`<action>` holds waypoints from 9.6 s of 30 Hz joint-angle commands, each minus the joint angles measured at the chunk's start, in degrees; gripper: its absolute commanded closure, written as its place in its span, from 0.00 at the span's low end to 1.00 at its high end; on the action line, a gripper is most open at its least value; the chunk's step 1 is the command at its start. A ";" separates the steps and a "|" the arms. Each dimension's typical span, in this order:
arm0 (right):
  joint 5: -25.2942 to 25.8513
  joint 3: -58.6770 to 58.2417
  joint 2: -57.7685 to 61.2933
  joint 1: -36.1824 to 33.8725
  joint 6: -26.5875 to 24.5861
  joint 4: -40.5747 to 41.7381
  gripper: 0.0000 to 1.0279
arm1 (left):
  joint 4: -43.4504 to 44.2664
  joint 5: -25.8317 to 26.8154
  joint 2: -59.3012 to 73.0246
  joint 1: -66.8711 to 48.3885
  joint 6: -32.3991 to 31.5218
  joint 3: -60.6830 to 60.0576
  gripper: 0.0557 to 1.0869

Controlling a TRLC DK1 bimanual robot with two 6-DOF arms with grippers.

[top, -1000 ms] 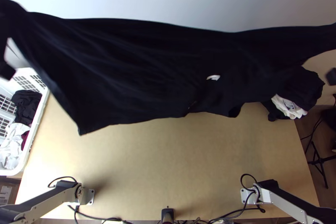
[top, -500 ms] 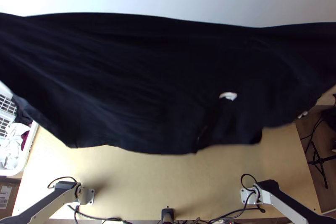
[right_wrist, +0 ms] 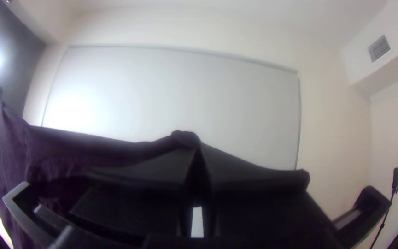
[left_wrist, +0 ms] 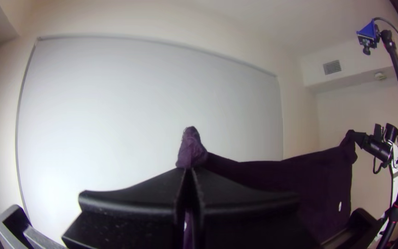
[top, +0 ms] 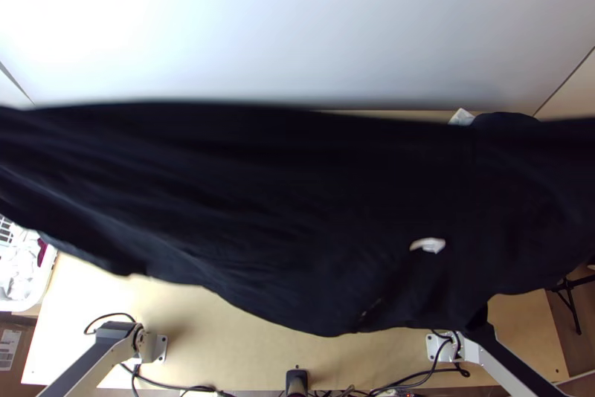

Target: Fold the t-shirt

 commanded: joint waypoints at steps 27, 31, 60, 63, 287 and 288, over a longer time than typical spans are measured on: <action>-9.71 -38.98 15.51 1.81 10.14 14.70 0.97 | 22.66 6.63 1.75 5.08 -1.96 -60.58 0.97; -10.24 -38.46 22.54 1.72 10.14 17.95 0.97 | 29.34 5.66 9.22 4.99 -1.60 -61.02 0.97; -12.09 -19.74 64.64 -4.70 11.10 28.68 0.97 | 53.95 -2.43 59.49 1.57 2.79 -42.56 0.97; -12.09 -17.01 67.89 -4.78 11.28 29.03 0.97 | 55.18 -3.83 62.57 0.42 3.32 -39.48 0.97; -12.09 -85.83 -0.93 31.25 3.81 -14.13 0.04 | -1.77 3.46 9.48 2.62 24.50 -89.76 0.97; -12.35 -85.92 -0.22 32.31 3.55 -14.13 0.04 | -2.48 3.55 9.48 2.53 24.50 -89.41 0.97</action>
